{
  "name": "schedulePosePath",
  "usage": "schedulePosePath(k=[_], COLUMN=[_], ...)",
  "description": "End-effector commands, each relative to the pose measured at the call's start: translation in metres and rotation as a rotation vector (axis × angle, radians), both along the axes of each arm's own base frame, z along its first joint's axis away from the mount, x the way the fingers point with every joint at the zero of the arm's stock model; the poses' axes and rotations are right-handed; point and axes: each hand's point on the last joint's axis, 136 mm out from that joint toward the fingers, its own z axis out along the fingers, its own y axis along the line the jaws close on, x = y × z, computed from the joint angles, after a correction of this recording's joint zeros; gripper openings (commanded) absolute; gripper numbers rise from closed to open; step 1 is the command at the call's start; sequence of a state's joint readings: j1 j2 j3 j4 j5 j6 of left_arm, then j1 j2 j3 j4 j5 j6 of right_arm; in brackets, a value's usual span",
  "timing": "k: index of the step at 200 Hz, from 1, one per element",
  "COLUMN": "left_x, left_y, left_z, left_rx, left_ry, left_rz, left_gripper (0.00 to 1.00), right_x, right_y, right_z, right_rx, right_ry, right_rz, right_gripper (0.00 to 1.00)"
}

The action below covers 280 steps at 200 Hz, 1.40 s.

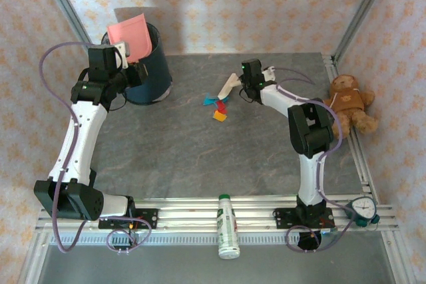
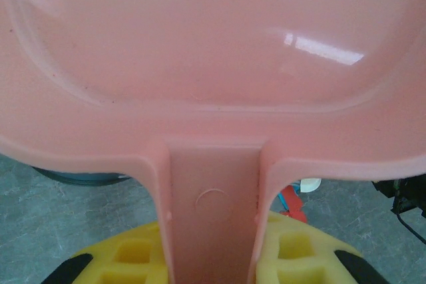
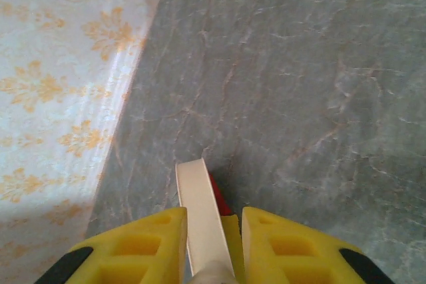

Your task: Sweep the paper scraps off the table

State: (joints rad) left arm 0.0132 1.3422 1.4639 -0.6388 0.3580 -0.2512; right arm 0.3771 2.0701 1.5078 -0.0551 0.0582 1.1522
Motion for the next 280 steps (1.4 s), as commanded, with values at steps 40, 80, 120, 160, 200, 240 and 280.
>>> schedulePosePath(k=[40, 80, 120, 160, 200, 240, 280], left_x=[0.002, 0.001, 0.000, -0.008, -0.038, -0.086, -0.130], left_y=[-0.001, -0.004, -0.011, -0.026, -0.032, -0.047, -0.063], left_z=[0.007, 0.008, 0.010, 0.007, -0.019, -0.069, -0.110], left_rx=[0.018, 0.001, -0.014, -0.030, -0.002, 0.074, 0.227], left_ry=[-0.027, -0.028, -0.028, 0.009, 0.127, 0.318, 0.473], left_rz=[-0.020, -0.029, -0.042, -0.104, -0.144, -0.229, -0.354], left_gripper=[0.00, 0.00, 0.00, 0.00, 0.00, 0.00, 0.00], right_x=[-0.038, -0.077, -0.116, -0.143, -0.138, -0.138, -0.144], right_y=[-0.032, -0.052, -0.072, -0.079, -0.063, -0.052, -0.055], right_z=[0.010, 0.013, 0.015, 0.019, 0.060, 0.100, 0.121], right_rx=[-0.127, -0.214, -0.259, -0.216, -0.132, -0.141, -0.349], right_ry=[0.055, 0.083, 0.093, 0.067, -0.089, -0.205, -0.190], right_rz=[-0.061, -0.055, -0.061, -0.065, 0.014, 0.113, 0.253], right_gripper=[0.00, 0.00, 0.00, 0.00, 0.00, 0.00, 0.00])
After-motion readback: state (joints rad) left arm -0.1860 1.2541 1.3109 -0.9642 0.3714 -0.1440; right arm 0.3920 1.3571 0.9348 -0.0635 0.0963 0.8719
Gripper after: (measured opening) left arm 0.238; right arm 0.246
